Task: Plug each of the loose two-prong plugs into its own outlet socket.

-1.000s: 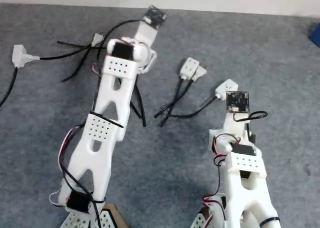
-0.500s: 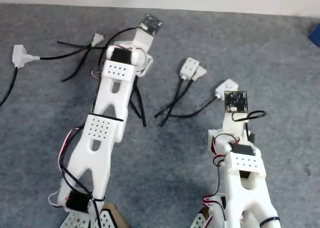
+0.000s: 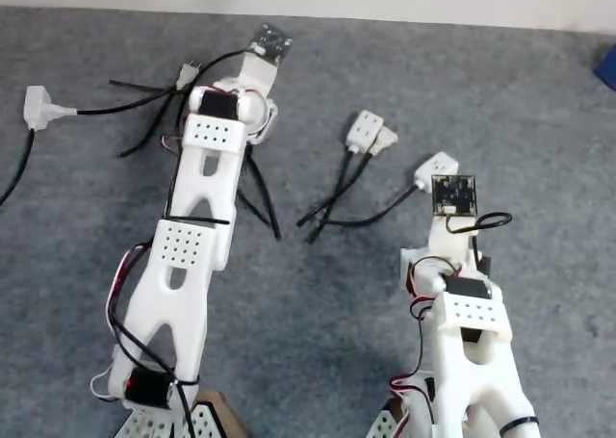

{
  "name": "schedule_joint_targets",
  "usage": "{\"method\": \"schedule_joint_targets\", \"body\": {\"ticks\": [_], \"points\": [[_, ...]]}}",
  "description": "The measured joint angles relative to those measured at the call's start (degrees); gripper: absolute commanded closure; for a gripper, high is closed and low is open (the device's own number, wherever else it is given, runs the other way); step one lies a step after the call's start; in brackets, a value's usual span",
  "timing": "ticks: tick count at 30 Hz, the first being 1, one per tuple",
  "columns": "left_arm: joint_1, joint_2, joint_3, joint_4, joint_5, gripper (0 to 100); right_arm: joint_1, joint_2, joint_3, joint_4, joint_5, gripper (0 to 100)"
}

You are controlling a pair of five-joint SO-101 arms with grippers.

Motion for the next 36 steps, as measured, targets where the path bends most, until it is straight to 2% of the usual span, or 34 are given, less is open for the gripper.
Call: {"method": "schedule_joint_targets", "body": {"ticks": [8, 13, 19, 22, 25, 29, 36], "points": [[1.8, -0.2, 0.5, 0.2, -0.1, 99, 0.0, 0.0, 0.0, -0.4, 0.0, 61.2], [4.3, -1.3, -1.1, 9.6, 0.0, 99, 0.0, 0.0, 0.0, -0.6, 0.0, 61.2], [8.8, -8.7, -2.5, 23.0, 0.0, 99, 0.0, 0.0, 0.3, -2.3, 0.0, 61.2], [9.7, -12.0, -1.0, 25.7, 0.0, 99, 0.0, 0.0, 0.3, -2.4, 0.0, 61.2], [9.5, -16.1, 4.4, 26.1, 0.0, 99, 0.0, 0.0, 0.3, -2.5, 0.0, 61.2], [10.8, -23.5, 17.5, 26.1, -0.7, 99, 0.0, 0.0, 0.3, -2.5, 0.0, 61.2], [14.2, -41.7, 40.7, 26.1, -9.2, 99, 0.0, 0.0, 0.3, -2.7, 0.0, 61.2]]}}
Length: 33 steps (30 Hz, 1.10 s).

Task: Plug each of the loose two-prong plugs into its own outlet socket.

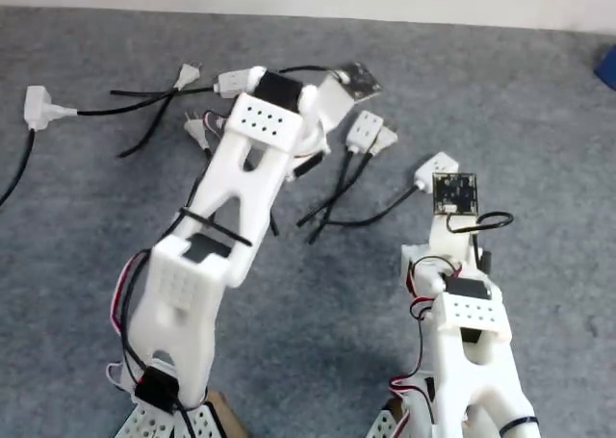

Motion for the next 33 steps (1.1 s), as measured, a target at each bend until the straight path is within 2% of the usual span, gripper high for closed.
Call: {"method": "schedule_joint_targets", "body": {"ticks": [3, 9, 16, 21, 23, 26, 29, 32, 33], "points": [[-0.2, -7.1, 9.6, 0.0, -5.2, 99, 0.0, 0.0, 0.0, 0.0, 0.0, 61.2], [-0.2, -16.8, 32.4, 0.0, -22.7, 99, 0.0, 0.0, 0.0, 0.0, 0.0, 61.2], [-5.5, -21.8, 45.1, 0.0, -32.5, 99, 0.0, 0.0, 0.0, 0.0, 0.0, 61.2], [-5.8, -22.1, 51.6, -2.1, -36.9, 99, 0.0, 0.0, 0.0, 0.0, 0.0, 61.2], [-6.5, -22.1, 51.7, -5.3, -36.7, 98, 0.0, 0.0, 0.0, 0.0, 0.0, 61.2], [-9.1, -22.1, 48.6, -11.9, -32.0, 90, 0.0, 0.0, 0.0, 0.0, 0.0, 61.2], [-12.7, -22.1, 42.1, -22.2, -20.8, 78, 0.0, 0.0, 0.0, 0.0, 0.0, 61.2], [-15.6, -20.7, 37.3, -34.5, -7.8, 77, 0.0, 0.0, 0.0, 0.0, 0.0, 61.2], [-15.7, -19.2, 35.6, -37.9, -5.5, 77, 0.0, 0.0, 0.0, 0.0, 0.0, 61.2]]}}
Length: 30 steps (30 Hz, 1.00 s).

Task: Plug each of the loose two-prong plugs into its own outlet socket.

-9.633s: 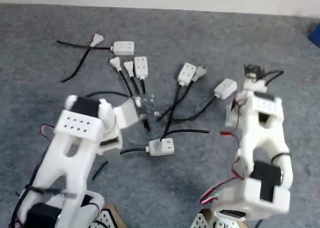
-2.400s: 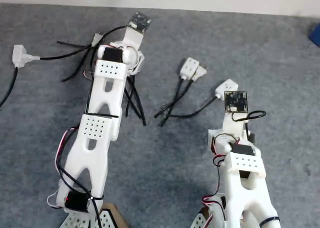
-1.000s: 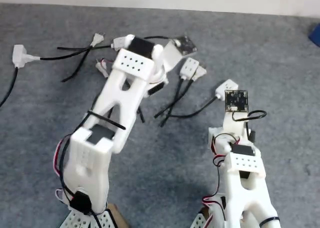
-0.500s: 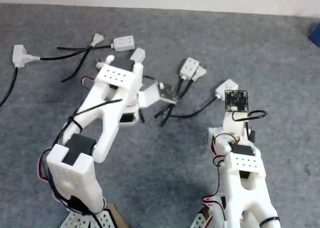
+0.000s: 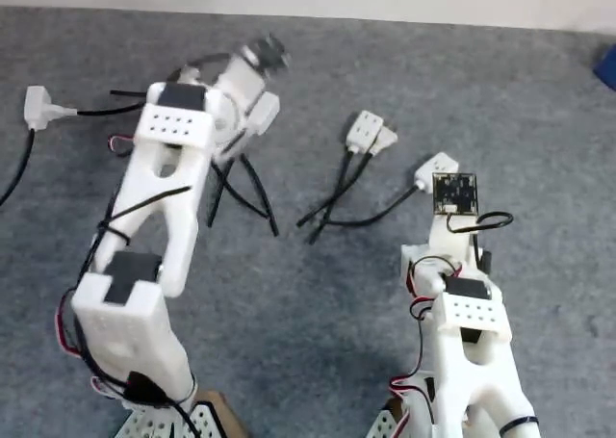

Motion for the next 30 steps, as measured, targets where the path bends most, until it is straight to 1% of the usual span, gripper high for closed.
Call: {"method": "schedule_joint_targets", "body": {"ticks": [1, 3, 7, 10, 15, 17, 19, 20, 21, 25, 30], "points": [[0.0, 1.8, -1.7, -2.7, 1.3, 77, 0.0, 0.0, 0.0, 0.0, 0.0, 61.2], [0.4, 6.9, -5.9, -5.1, 3.3, 77, 0.0, 0.0, 0.0, 0.0, 0.0, 61.2], [1.5, 20.3, -19.0, -5.8, 7.6, 77, 0.0, 0.0, 0.2, 0.0, 0.0, 61.2], [1.3, 31.0, -31.9, -4.6, 8.2, 78, 0.0, 0.0, 1.2, -0.3, 0.0, 61.2], [1.3, 47.6, -55.0, 2.1, 8.4, 79, 0.0, 0.0, 1.2, -0.3, 0.1, 61.2], [1.3, 52.6, -62.8, 4.6, 8.4, 86, 0.0, 0.0, 1.2, -0.3, 0.2, 61.2], [1.3, 55.5, -68.3, 6.9, 8.4, 98, 0.0, 0.0, 1.2, -0.3, 0.2, 61.2], [1.3, 56.1, -70.0, 8.2, 8.4, 100, 0.0, 0.0, 1.2, -0.4, 0.2, 61.2], [1.3, 56.1, -71.2, 9.3, 8.1, 98, 0.0, 0.0, 1.5, -1.0, 0.2, 61.2], [2.0, 55.9, -73.5, 15.7, 3.0, 100, 0.0, 0.0, 1.8, -2.4, 0.2, 61.2], [6.3, 51.2, -73.5, 29.9, 1.1, 100, 0.0, 0.0, 1.8, -2.4, 0.2, 61.2]]}}
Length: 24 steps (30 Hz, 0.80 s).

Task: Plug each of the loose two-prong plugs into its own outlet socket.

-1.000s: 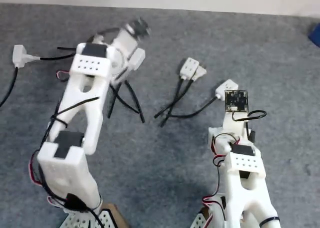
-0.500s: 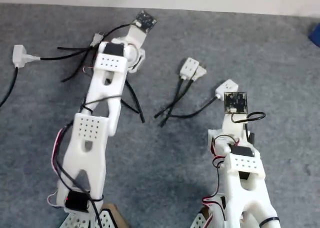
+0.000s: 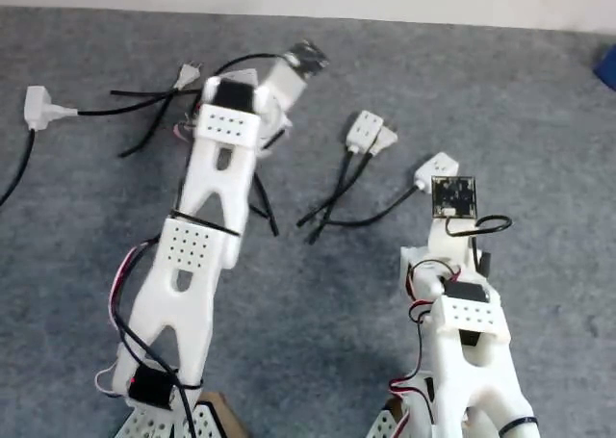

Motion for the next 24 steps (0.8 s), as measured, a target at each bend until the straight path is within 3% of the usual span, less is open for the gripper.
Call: {"method": "schedule_joint_targets", "body": {"ticks": [3, 7, 19, 24], "points": [[2.6, -4.0, 0.3, 6.7, -0.2, 100, 0.0, 0.0, 0.0, 0.0, 0.0, 61.2], [4.7, -12.7, 9.5, 7.7, -0.2, 100, 0.0, 0.0, 0.0, 0.0, 0.0, 61.2], [16.3, -53.9, 66.5, 7.8, -0.7, 100, 0.0, 0.0, 0.0, 0.0, 0.0, 61.2], [20.4, -63.3, 85.3, 6.8, -3.2, 100, 0.0, 0.0, 0.0, 0.0, 0.0, 61.2]]}}
